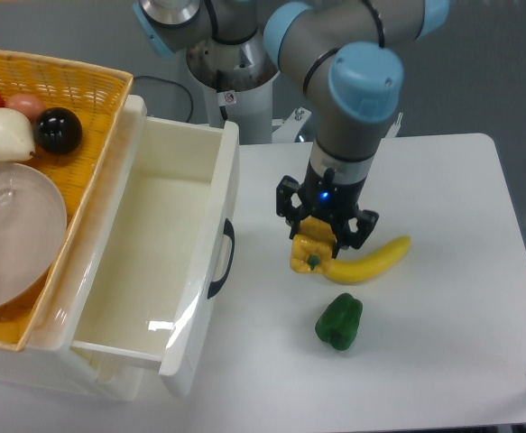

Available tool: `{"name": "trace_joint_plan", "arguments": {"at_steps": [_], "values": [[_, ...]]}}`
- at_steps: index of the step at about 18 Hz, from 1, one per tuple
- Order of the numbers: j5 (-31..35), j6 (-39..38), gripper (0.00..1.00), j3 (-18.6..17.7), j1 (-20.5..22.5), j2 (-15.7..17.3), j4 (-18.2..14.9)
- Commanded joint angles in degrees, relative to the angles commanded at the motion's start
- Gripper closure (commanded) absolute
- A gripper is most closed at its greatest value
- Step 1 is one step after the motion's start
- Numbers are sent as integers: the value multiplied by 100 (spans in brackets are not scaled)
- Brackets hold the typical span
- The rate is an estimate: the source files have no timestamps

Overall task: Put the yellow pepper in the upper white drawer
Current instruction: 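Lift the yellow pepper and carry it toward the open white drawer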

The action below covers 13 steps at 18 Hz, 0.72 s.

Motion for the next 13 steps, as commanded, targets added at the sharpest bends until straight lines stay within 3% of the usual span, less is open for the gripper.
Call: {"name": "trace_joint_plan", "arguments": {"at_steps": [8, 13], "values": [[-950, -1089, 77, 132, 194, 396, -44], [-1267, -1275, 77, 150, 106, 650, -88]]}}
